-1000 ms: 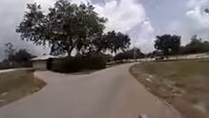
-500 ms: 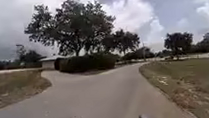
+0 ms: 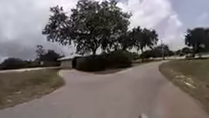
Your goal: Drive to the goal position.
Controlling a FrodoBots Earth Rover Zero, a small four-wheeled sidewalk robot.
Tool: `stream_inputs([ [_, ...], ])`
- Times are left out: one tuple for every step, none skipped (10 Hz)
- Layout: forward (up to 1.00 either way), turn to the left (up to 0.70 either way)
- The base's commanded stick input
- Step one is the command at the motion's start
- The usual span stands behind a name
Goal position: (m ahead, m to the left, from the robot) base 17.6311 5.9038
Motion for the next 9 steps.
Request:
stream_inputs([
  [0.70, 0.00],
  [0.70, 0.00],
  [0.70, 0.00],
  [0.70, 0.00],
  [0.70, 0.00],
  [0.70, 0.00],
  [0.70, 0.00],
  [0.70, 0.00],
  [0.70, 0.00],
])
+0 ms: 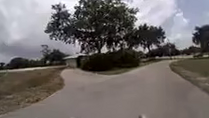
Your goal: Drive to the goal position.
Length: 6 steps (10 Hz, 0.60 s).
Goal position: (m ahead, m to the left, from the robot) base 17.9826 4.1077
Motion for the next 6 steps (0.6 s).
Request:
stream_inputs([
  [0.70, 0.00],
  [0.70, 0.15],
  [0.70, 0.30],
  [0.70, 0.35],
  [0.70, 0.35],
  [0.70, 0.35],
])
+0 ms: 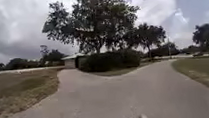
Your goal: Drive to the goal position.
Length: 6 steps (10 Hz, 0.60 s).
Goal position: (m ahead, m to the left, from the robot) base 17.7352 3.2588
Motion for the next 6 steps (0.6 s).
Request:
stream_inputs([
  [0.70, 0.35],
  [0.70, 0.35],
  [0.70, 0.35],
  [0.70, 0.35],
  [0.70, 0.35],
  [0.70, 0.29],
])
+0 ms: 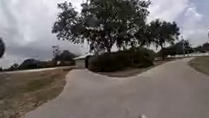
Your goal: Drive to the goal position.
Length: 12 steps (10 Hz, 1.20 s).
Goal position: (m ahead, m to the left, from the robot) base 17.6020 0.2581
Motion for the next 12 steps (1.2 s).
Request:
stream_inputs([
  [0.70, 0.06],
  [0.70, 0.00],
  [0.70, 0.00],
  [0.70, 0.00],
  [0.70, 0.00],
  [0.70, 0.00],
  [0.70, 0.00],
  [0.70, 0.00],
  [0.70, 0.00],
  [0.70, 0.00],
  [0.70, 0.00],
  [0.70, 0.00],
])
